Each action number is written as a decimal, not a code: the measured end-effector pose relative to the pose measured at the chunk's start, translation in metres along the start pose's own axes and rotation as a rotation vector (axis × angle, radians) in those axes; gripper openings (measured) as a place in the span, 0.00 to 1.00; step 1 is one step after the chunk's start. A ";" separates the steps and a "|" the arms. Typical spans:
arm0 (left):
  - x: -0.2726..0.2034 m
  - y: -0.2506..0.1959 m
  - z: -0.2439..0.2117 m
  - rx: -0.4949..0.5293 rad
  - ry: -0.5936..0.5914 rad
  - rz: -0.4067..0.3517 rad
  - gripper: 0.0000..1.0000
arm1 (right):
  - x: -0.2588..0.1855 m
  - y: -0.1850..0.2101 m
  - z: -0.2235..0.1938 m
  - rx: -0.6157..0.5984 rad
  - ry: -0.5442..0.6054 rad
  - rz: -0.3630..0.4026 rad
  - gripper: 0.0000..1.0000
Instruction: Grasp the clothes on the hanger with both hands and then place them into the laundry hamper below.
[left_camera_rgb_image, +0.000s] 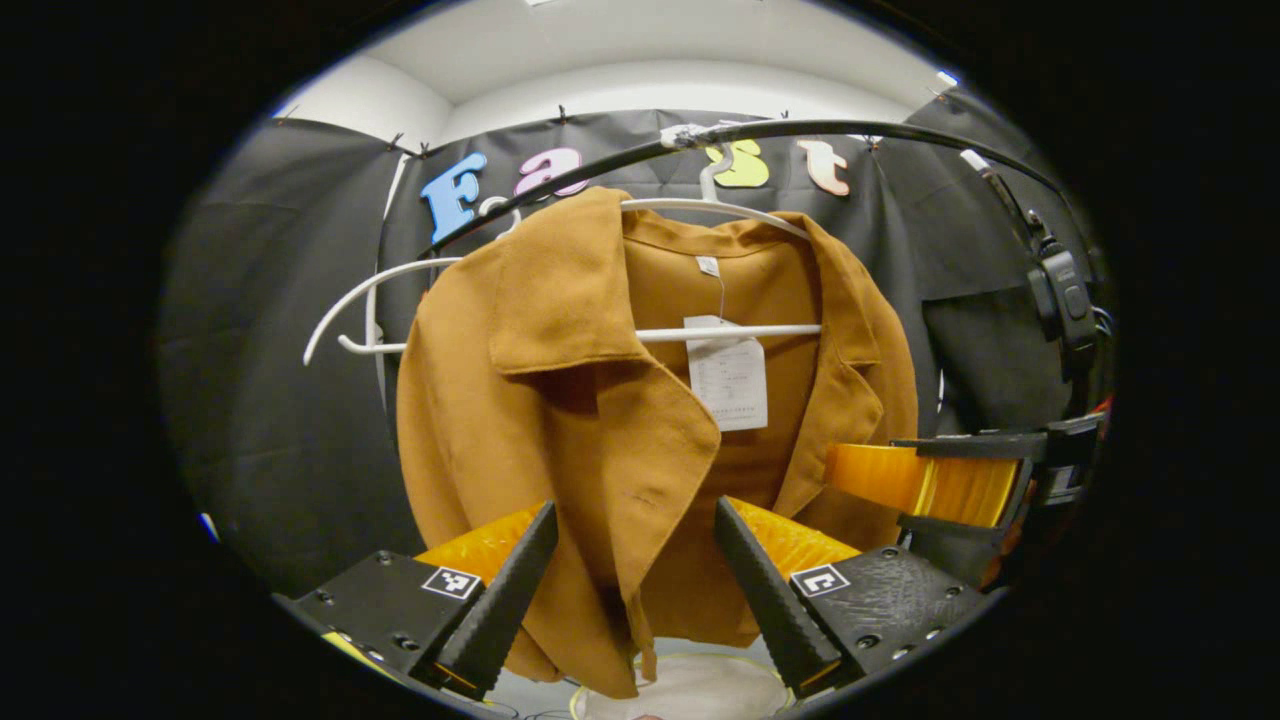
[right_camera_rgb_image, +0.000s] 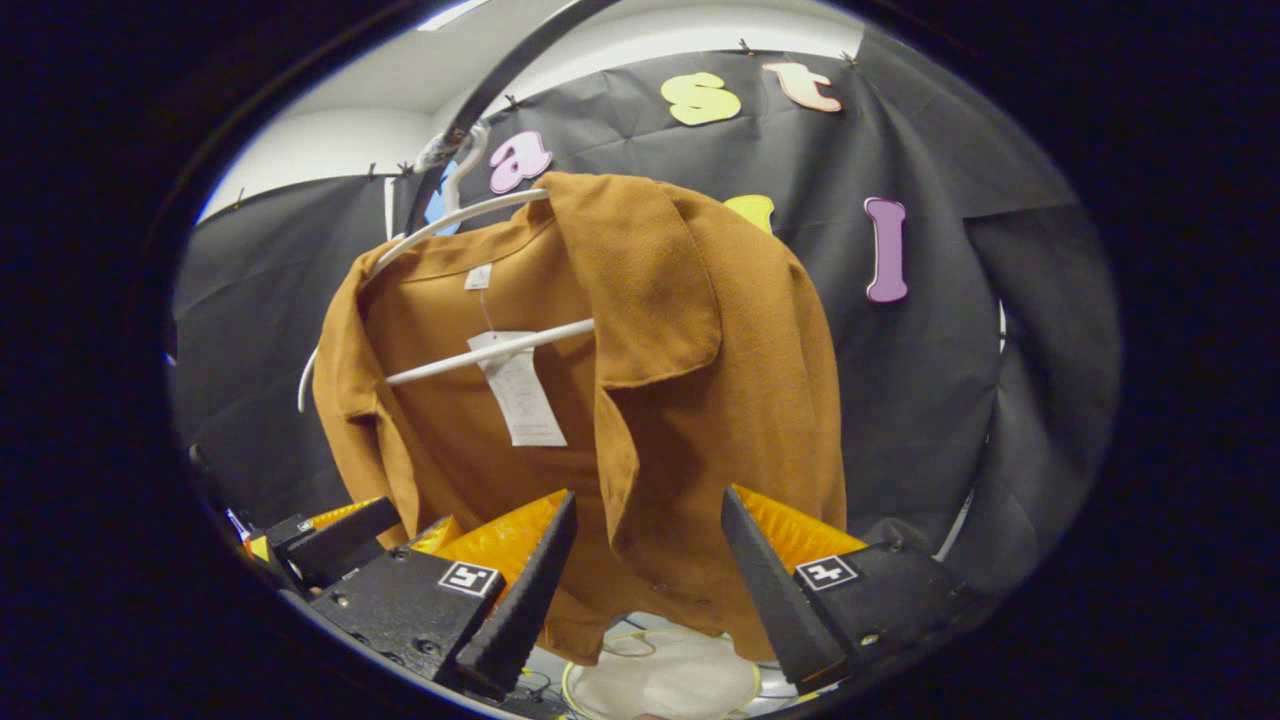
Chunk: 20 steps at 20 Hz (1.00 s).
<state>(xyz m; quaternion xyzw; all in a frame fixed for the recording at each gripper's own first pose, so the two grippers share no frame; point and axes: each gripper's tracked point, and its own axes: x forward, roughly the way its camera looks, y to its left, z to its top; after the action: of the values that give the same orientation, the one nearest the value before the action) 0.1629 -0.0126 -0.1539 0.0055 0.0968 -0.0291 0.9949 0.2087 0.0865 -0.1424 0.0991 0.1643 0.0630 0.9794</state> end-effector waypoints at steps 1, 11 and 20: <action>0.006 0.000 0.005 -0.015 -0.007 -0.003 0.97 | 0.008 0.003 0.004 0.018 -0.001 0.002 0.93; 0.044 0.038 0.039 -0.119 -0.075 0.129 0.69 | 0.042 -0.014 0.037 0.110 -0.059 -0.052 0.69; 0.033 0.055 0.041 -0.153 -0.061 0.154 0.02 | 0.007 -0.064 0.061 0.076 -0.173 -0.144 0.12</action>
<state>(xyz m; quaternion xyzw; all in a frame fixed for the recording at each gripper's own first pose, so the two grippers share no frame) 0.2067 0.0402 -0.1197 -0.0641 0.0675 0.0548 0.9942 0.2419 0.0145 -0.1017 0.1292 0.0881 -0.0228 0.9874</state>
